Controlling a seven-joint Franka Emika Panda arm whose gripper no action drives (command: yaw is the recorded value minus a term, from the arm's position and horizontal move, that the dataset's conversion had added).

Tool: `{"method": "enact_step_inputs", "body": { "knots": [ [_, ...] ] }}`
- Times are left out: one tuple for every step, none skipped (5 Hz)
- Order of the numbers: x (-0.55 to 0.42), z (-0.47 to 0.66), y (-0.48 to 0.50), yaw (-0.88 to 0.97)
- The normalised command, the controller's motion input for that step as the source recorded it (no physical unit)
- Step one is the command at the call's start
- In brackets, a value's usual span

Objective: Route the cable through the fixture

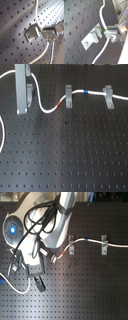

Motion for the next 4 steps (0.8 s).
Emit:
{"method": "enact_step_inputs", "body": {
  "knots": [
    [-0.122, 0.2, 0.13, -0.04],
    [-0.212, 0.12, 0.139, 0.0],
    [-0.237, 0.24, 0.057, 0.0],
    [-0.218, 0.21, 0.156, 0.0]
  ]
}}
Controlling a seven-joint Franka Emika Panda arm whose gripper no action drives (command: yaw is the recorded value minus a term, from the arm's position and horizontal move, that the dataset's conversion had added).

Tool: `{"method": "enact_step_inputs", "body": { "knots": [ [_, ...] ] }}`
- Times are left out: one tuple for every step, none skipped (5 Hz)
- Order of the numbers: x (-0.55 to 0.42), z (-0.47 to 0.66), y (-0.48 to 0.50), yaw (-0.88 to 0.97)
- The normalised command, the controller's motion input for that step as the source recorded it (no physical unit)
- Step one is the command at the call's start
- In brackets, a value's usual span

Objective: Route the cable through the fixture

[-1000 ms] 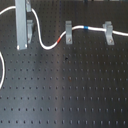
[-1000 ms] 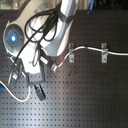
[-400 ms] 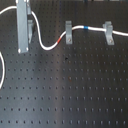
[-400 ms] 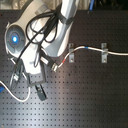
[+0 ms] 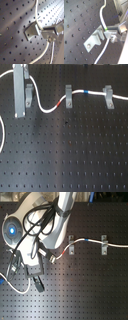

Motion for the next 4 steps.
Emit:
{"method": "enact_step_inputs", "body": {
  "knots": [
    [-0.263, 0.18, 0.197, 0.0],
    [-0.288, 0.33, 0.185, 0.0],
    [-0.256, 0.28, 0.205, 0.0],
    [-0.252, 0.22, 0.139, 0.0]
  ]
}}
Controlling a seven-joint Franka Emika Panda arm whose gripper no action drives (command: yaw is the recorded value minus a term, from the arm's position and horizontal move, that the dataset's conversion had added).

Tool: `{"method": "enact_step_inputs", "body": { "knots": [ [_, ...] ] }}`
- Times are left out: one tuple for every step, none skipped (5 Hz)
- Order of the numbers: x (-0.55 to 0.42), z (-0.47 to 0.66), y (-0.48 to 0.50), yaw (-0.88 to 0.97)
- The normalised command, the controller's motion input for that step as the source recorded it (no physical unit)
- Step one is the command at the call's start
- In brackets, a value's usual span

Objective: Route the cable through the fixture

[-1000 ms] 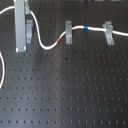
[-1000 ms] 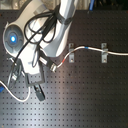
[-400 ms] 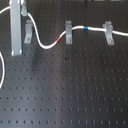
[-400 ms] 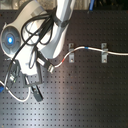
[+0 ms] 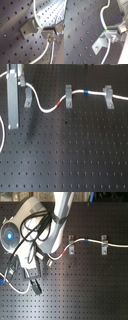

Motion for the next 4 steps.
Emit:
{"method": "enact_step_inputs", "body": {
  "knots": [
    [-0.241, 0.2, -0.035, 0.01],
    [-0.224, 0.31, -0.011, 0.0],
    [-0.259, 0.41, 0.024, 0.0],
    [-0.27, 0.42, 0.055, 0.0]
  ]
}}
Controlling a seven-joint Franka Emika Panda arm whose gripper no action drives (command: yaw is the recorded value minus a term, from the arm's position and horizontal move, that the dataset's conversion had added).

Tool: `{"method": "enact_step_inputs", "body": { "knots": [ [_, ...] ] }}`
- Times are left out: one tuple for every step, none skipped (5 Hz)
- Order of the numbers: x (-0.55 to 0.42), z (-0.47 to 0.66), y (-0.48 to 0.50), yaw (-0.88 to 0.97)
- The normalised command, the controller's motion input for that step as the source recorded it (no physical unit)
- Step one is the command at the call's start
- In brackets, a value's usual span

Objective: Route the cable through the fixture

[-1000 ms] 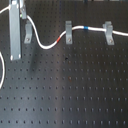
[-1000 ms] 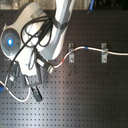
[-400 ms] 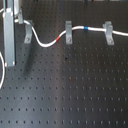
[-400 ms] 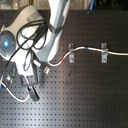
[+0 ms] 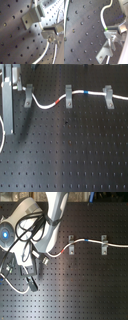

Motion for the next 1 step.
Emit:
{"method": "enact_step_inputs", "body": {
  "knots": [
    [-0.142, 0.25, 0.061, 0.0]
  ]
}}
